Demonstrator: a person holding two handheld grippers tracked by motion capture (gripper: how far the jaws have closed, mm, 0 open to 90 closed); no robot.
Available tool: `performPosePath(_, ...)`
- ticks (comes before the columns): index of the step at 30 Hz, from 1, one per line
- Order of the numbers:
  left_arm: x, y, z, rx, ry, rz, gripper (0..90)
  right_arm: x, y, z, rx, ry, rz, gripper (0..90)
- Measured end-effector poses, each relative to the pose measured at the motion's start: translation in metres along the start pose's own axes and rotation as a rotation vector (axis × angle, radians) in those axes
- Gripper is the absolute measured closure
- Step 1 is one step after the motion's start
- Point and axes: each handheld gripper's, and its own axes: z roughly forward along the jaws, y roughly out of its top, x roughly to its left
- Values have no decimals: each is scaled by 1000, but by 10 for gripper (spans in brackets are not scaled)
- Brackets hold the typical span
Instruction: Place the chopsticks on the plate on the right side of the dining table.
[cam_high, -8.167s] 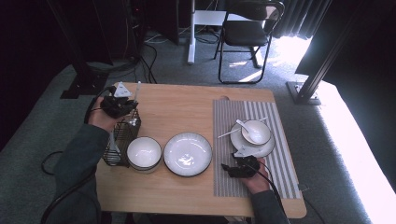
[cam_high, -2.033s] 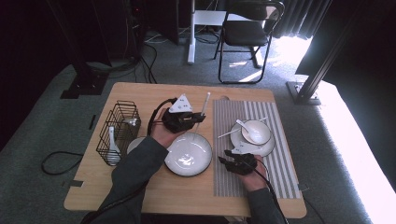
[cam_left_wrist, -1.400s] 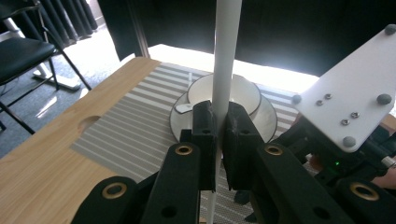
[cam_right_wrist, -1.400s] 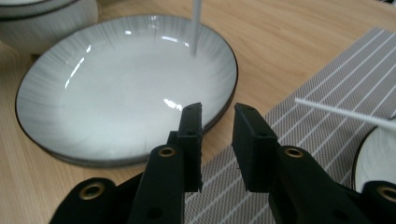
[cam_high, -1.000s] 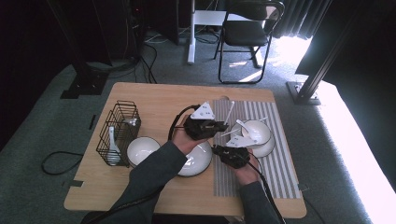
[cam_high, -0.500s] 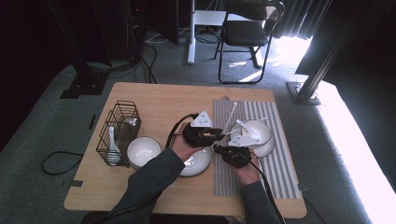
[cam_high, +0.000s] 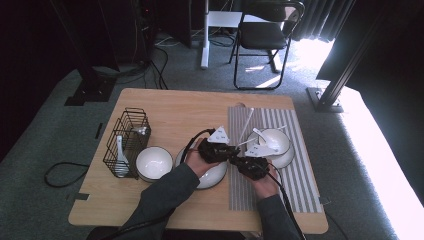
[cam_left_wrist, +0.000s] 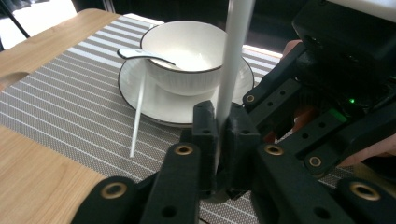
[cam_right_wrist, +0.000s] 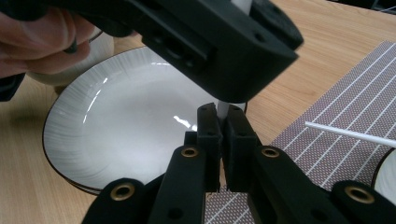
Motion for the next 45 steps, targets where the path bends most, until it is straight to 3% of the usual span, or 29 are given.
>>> performPosePath(5, 4, 3, -3, -12, 29, -26, 864, 2, 0, -1, 6, -26, -22, 704)
performPosePath(17, 6, 2, 7, -46, 37, -71, 866, 10, 0, 3, 16, -11, -54, 705)
performPosePath(24, 7, -1, 17, -36, 49, -69, 868, 13, 2, 1, -6, 6, -78, 710)
performPosePath(32, 13, -4, 18, -25, 66, -63, 868, 11, 2, 0, -8, 0, -80, 696)
performPosePath(40, 20, -4, 17, -13, 109, -38, 868, 10, 1, 2, 1, -16, -83, 676)
performPosePath(45, 29, -4, 15, -17, 134, -46, 868, 9, 0, 3, 15, -44, -96, 655)
